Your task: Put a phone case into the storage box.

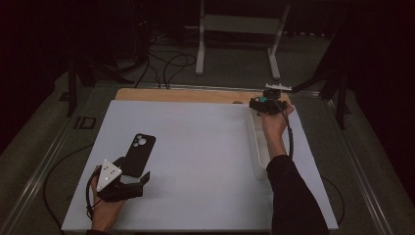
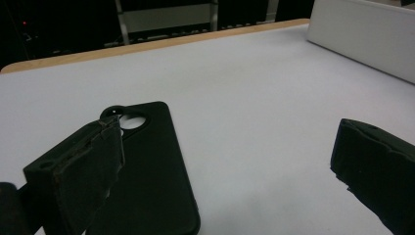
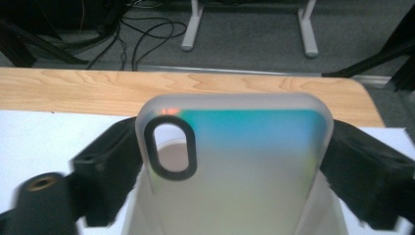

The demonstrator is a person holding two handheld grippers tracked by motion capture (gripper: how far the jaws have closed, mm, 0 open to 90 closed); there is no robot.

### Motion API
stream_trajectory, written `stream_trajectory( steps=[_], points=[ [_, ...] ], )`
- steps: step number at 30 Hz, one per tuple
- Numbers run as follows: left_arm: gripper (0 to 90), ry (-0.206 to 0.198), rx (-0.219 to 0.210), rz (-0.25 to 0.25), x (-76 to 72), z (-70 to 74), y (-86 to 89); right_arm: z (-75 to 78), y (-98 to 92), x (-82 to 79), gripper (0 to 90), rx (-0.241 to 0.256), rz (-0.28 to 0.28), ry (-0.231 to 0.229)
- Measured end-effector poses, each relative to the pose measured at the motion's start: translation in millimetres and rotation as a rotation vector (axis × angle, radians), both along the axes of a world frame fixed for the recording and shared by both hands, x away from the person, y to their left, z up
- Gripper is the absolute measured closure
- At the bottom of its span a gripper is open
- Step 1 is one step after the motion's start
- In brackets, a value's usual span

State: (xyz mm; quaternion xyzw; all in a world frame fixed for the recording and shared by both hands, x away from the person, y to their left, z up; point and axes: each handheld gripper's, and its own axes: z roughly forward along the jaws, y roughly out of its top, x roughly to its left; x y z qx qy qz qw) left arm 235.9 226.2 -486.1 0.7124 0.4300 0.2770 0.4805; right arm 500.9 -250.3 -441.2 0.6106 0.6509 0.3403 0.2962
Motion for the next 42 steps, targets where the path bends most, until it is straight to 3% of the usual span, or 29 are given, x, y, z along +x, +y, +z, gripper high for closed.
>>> stream_trajectory(
  steps=[7,16,25,31,38,42],
  points=[
    [0.1,0.001,0.002,-0.001,0.1,-0.1,-0.4,1.4,-2.2,-1.9,7.4,-0.017,-0.005,-0.007],
    [0.1,0.0,0.001,0.0,-0.3,-0.1,-0.4,14.1,-7.7,-12.4,7.8,0.019,0.029,-0.049],
    [0.0,0.002,0.004,-0.001,0.2,0.0,-1.1,27.9,0.3,-34.2,7.8,0.061,0.148,-0.086],
    [0.1,0.001,0.005,0.001,0.1,-0.1,-0.9,31.4,12.8,-55.8,7.8,0.061,0.252,-0.106],
    [0.0,0.002,0.006,0.001,0.4,-0.2,-0.9,36.8,22.6,-80.6,7.8,0.113,0.358,-0.123],
    [0.0,0.004,0.006,0.002,0.3,-0.3,-1.5,40.7,28.3,-96.1,7.7,0.104,0.411,-0.142]
  ],
)
